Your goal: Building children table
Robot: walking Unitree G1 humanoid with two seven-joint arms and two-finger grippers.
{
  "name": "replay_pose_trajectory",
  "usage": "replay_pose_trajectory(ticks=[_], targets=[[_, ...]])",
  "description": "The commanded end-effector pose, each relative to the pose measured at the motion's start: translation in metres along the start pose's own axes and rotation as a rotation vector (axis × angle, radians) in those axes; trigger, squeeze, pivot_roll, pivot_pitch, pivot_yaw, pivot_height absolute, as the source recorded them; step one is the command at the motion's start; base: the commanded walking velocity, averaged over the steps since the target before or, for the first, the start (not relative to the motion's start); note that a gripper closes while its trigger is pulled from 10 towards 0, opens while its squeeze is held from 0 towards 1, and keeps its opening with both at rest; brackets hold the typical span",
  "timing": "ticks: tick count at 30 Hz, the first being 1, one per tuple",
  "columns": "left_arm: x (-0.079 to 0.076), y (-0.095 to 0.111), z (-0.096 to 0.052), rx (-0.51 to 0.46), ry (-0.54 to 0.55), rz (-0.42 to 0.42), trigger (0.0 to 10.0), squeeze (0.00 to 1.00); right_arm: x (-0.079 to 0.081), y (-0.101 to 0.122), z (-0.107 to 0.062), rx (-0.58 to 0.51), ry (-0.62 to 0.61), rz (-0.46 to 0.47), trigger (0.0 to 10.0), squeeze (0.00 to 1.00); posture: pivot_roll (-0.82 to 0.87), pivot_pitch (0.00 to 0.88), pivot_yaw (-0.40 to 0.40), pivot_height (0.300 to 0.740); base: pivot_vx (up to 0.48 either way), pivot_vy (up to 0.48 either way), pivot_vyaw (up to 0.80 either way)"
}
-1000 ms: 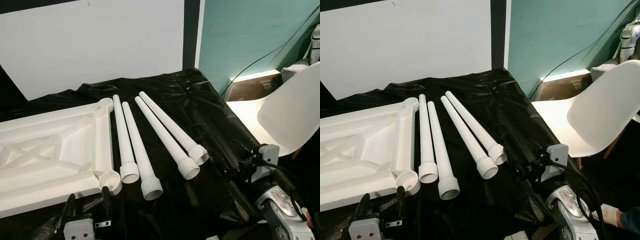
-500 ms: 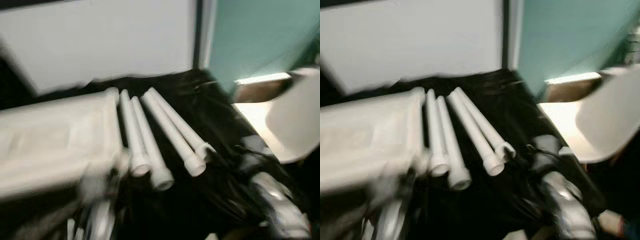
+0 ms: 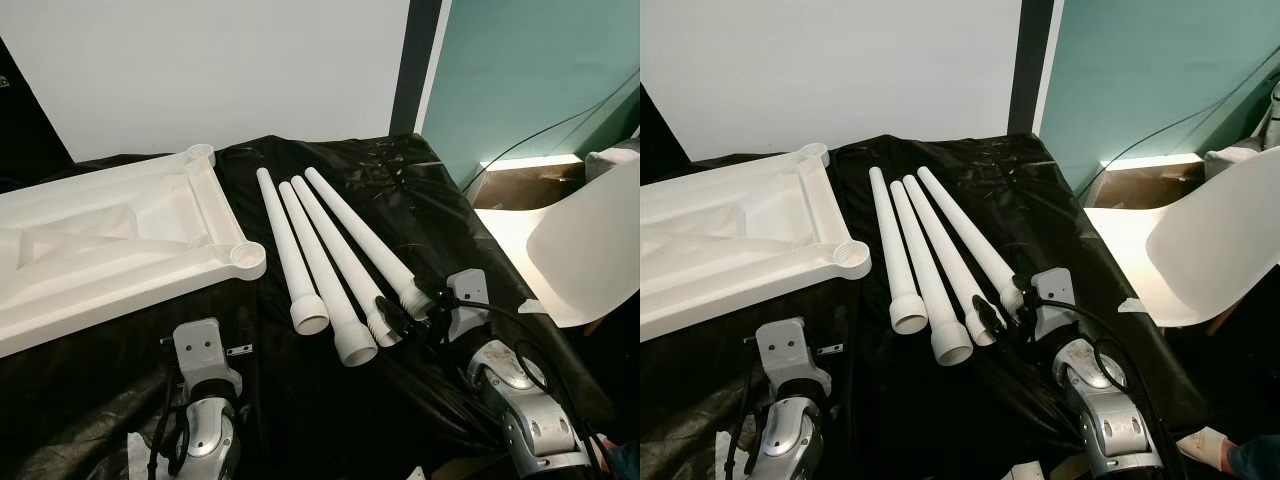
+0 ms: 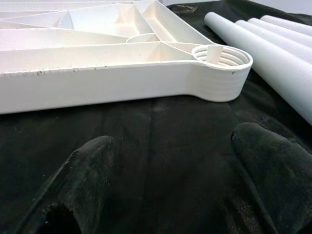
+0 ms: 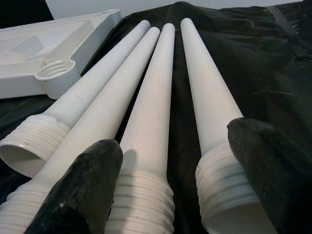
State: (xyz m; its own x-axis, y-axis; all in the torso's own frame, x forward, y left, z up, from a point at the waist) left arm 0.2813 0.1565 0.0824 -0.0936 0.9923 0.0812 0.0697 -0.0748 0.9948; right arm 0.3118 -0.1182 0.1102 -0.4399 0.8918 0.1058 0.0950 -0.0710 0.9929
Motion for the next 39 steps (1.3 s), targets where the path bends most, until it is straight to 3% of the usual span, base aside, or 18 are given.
replay_pose_trajectory(ticks=[1, 8, 9, 11, 18, 20, 24, 26, 31, 39], targets=[[-0.005, 0.007, 0.002, -0.008, -0.019, -0.007, 10.0, 0.0, -0.004, -0.006, 0.0, 0.024, -0.017, -0.004, 10.0, 0.0, 0.15, 0.0, -0.011, 0.74, 0.0, 0.0, 0.0], [0.002, 0.043, 0.001, -0.136, -0.03, -0.002, 10.0, 0.0, -0.013, 0.001, -0.001, -0.003, -0.074, -0.024, 10.0, 0.0, 0.13, 0.0, 0.003, 0.74, 0.0, 0.0, 0.0], [-0.003, 0.063, -0.005, -0.216, -0.087, 0.031, 10.0, 0.0, -0.022, 0.011, 0.001, -0.032, -0.126, -0.028, 10.0, 0.0, 0.13, 0.0, 0.007, 0.74, 0.0, 0.0, 0.0], [-0.007, 0.068, -0.007, -0.233, -0.113, 0.047, 10.0, 0.0, -0.024, 0.014, 0.002, -0.041, -0.138, -0.027, 10.0, 0.0, 0.13, 0.0, 0.008, 0.74, 0.0, 0.0, 0.0], [-0.019, 0.064, -0.002, -0.227, -0.198, 0.109, 10.0, 0.0, -0.025, 0.032, 0.012, -0.079, -0.139, -0.028, 10.0, 0.0, 0.12, 0.0, 0.015, 0.74, 0.0, 0.0, 0.0], [-0.031, 0.059, 0.005, -0.186, -0.292, 0.136, 10.0, 0.0, -0.028, 0.041, 0.02, -0.09, -0.137, -0.038, 10.0, 0.0, 0.11, 0.0, 0.017, 0.74, 0.0, 0.0, 0.0], [-0.039, 0.051, 0.004, -0.149, -0.369, 0.153, 10.0, 0.0, -0.027, 0.046, 0.028, -0.082, -0.116, -0.05, 10.0, 0.0, 0.11, 0.0, 0.022, 0.74, 0.0, 0.0, 0.0], [-0.04, 0.044, 0.002, -0.115, -0.417, 0.16, 10.0, 0.16, -0.028, 0.049, 0.037, -0.063, -0.097, -0.048, 10.0, 0.0, 0.11, 0.0, 0.022, 0.74, 0.0, 0.0, 0.0], [-0.034, 0.044, 0.004, -0.106, -0.418, 0.176, 10.0, 0.15, -0.029, 0.054, 0.049, -0.045, -0.087, -0.027, 10.0, 0.0, 0.11, 0.0, 0.029, 0.74, 0.0, 0.0, 0.0], [-0.006, 0.072, 0.022, -0.213, -0.21, 0.163, 10.0, 0.11, -0.021, 0.052, 0.056, -0.03, -0.062, -0.032, 10.0, 0.0, 0.12, 0.0, 0.025, 0.74, 0.0, 0.0, 0.0]])
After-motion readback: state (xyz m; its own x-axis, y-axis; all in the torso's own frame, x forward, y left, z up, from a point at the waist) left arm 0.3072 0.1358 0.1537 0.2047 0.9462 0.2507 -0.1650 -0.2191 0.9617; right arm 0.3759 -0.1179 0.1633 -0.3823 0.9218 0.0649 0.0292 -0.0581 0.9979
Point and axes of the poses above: a point about 5 cm out from each wrist's last joint towards the gripper, its own z axis pointing out of the wrist towards the gripper, its own y axis along the axis of the wrist's last joint, x = y × z, the point moved 6 cm from there along z, pointing out of the wrist towards the gripper, and after that the axes turned 9 degrees about z, right-handed, at the moved point
